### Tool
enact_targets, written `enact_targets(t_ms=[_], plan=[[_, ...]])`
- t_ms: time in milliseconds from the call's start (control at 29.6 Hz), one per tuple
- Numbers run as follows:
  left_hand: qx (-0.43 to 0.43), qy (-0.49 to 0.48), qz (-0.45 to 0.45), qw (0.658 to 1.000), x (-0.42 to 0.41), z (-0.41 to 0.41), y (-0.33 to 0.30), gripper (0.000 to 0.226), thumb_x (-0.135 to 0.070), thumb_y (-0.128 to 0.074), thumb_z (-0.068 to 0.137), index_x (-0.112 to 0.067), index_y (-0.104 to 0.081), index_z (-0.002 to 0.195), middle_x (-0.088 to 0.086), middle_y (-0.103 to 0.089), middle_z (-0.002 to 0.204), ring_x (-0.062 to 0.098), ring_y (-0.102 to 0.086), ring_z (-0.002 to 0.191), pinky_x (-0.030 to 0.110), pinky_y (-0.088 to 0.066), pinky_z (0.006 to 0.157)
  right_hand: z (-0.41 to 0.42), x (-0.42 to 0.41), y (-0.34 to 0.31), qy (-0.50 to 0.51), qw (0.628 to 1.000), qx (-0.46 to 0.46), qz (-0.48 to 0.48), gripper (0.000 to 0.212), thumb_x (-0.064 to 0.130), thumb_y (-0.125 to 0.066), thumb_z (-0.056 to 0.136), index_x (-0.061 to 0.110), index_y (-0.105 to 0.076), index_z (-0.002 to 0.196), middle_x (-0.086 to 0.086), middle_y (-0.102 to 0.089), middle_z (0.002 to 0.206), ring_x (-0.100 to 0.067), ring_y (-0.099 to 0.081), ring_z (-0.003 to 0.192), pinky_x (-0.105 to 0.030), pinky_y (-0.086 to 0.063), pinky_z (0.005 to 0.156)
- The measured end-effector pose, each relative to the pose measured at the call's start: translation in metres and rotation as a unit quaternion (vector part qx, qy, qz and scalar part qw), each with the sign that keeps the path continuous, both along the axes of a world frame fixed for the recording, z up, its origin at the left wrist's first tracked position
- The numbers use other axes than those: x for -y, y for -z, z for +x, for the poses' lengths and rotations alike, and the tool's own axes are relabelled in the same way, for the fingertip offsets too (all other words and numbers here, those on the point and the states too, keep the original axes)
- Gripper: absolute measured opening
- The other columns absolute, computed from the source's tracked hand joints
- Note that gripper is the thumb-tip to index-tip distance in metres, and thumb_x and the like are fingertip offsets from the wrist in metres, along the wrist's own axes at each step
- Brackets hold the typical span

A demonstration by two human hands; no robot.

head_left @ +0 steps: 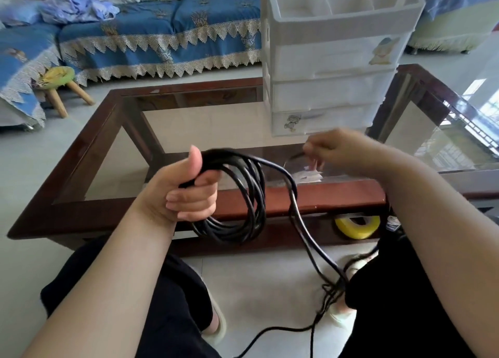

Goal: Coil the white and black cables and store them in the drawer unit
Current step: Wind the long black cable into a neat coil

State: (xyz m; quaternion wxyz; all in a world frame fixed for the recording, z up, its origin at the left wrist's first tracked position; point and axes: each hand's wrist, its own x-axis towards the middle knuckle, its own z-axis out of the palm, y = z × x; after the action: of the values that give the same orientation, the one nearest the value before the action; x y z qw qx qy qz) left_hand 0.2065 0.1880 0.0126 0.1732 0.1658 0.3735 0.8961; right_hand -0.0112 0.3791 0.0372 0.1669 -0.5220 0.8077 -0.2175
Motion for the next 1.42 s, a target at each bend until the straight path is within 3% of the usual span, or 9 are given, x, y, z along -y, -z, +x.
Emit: enact_targets(t_ms=[203, 338, 540, 709, 878, 1013, 1148, 1249, 1418], plan=[[0.093, -0.181, 0.064, 0.977, 0.018, -0.004, -0.002, 0.040, -0.045, -0.046, 0.096, -0.009, -0.047, 0.077, -0.003, -0.044, 0.037, 0.006, -0.029, 0.031, 0.019, -0.036, 0.037, 0.047, 0.009, 0.058, -0.154, 0.931, 0.027, 0.329, 0.030, 0.035, -0.045, 0.097, 0.017, -0.069, 0.093, 0.008, -0.064, 0.077, -0.011, -0.060, 0.069, -0.020, -0.048, 0.069], [0.171, -0.300, -0.012, 0.938, 0.013, -0.005, -0.002, 0.049, -0.053, -0.035, 0.096, -0.016, -0.046, 0.067, -0.008, -0.036, 0.031, 0.005, -0.026, 0.022, 0.015, -0.028, 0.030, 0.043, 0.013, 0.068, -0.065, 0.996, -0.024, 0.047, 0.047, 0.034, -0.064, 0.087, 0.016, -0.053, 0.129, 0.001, -0.055, 0.126, -0.019, -0.053, 0.118, -0.032, -0.039, 0.101], [0.216, -0.323, -0.035, 0.921, -0.005, -0.014, 0.001, 0.047, -0.051, -0.037, 0.094, -0.015, -0.044, 0.066, -0.009, -0.032, 0.031, 0.003, -0.029, 0.022, 0.014, -0.023, 0.030, 0.061, 0.016, 0.061, -0.066, 0.955, 0.234, -0.169, 0.074, 0.017, -0.075, 0.080, 0.019, -0.034, 0.142, 0.007, -0.052, 0.133, 0.005, -0.047, 0.123, -0.020, -0.042, 0.099], [0.241, -0.370, -0.065, 0.895, -0.006, -0.015, 0.000, 0.047, -0.051, -0.037, 0.096, -0.015, -0.041, 0.066, -0.009, -0.028, 0.032, 0.004, -0.026, 0.023, 0.015, -0.024, 0.030, 0.074, 0.027, 0.047, 0.037, 0.850, 0.421, -0.314, 0.045, 0.002, -0.061, 0.086, 0.008, -0.045, 0.127, -0.023, -0.062, 0.111, -0.009, -0.064, 0.094, -0.020, -0.050, 0.087], [0.254, -0.382, -0.107, 0.882, -0.016, -0.020, 0.004, 0.047, -0.052, -0.039, 0.096, -0.016, -0.041, 0.066, -0.011, -0.026, 0.034, 0.003, -0.024, 0.025, 0.016, -0.024, 0.031, 0.070, 0.028, 0.031, 0.097, 0.733, 0.543, -0.398, 0.028, 0.032, -0.054, 0.092, 0.008, -0.056, 0.107, -0.007, -0.056, 0.072, -0.022, -0.057, 0.066, -0.037, -0.054, 0.071], [0.238, -0.390, -0.109, 0.883, -0.014, -0.021, 0.004, 0.047, -0.051, -0.038, 0.096, -0.016, -0.040, 0.065, -0.010, -0.028, 0.034, 0.003, -0.024, 0.025, 0.016, -0.024, 0.032, 0.045, 0.023, 0.019, 0.242, 0.630, 0.628, -0.388, 0.044, 0.056, -0.039, 0.094, 0.014, -0.047, 0.103, 0.000, -0.042, 0.055, -0.010, -0.030, 0.039, -0.018, -0.027, 0.038], [0.178, -0.446, -0.016, 0.877, 0.002, -0.012, -0.002, 0.046, -0.051, -0.038, 0.095, -0.017, -0.043, 0.065, -0.008, -0.030, 0.032, 0.003, -0.027, 0.024, 0.015, -0.024, 0.032, 0.023, 0.018, 0.015, 0.214, 0.773, 0.592, -0.072, 0.053, 0.063, -0.038, 0.091, 0.012, -0.049, 0.094, 0.006, -0.030, 0.044, -0.004, -0.019, 0.030, -0.011, -0.013, 0.031], [0.177, -0.542, 0.047, 0.820, 0.015, -0.007, -0.005, 0.047, -0.051, -0.041, 0.096, -0.019, -0.042, 0.062, -0.009, -0.030, 0.035, 0.005, -0.027, 0.027, 0.015, -0.026, 0.033, 0.023, 0.013, 0.014, 0.126, 0.946, 0.279, 0.110, 0.061, 0.061, -0.032, 0.093, 0.008, -0.061, 0.086, 0.000, -0.036, 0.048, -0.012, -0.027, 0.033, -0.017, -0.023, 0.036], [0.264, -0.658, 0.116, 0.696, 0.019, -0.006, 0.001, 0.052, -0.050, -0.048, 0.095, -0.019, -0.039, 0.055, -0.010, -0.029, 0.039, 0.007, -0.026, 0.031, 0.017, -0.026, 0.035, 0.036, 0.002, 0.019, -0.007, 0.960, 0.063, 0.273, 0.059, 0.050, -0.030, 0.099, 0.011, -0.061, 0.068, 0.002, -0.052, 0.049, -0.012, -0.043, 0.036, -0.024, -0.041, 0.050]])
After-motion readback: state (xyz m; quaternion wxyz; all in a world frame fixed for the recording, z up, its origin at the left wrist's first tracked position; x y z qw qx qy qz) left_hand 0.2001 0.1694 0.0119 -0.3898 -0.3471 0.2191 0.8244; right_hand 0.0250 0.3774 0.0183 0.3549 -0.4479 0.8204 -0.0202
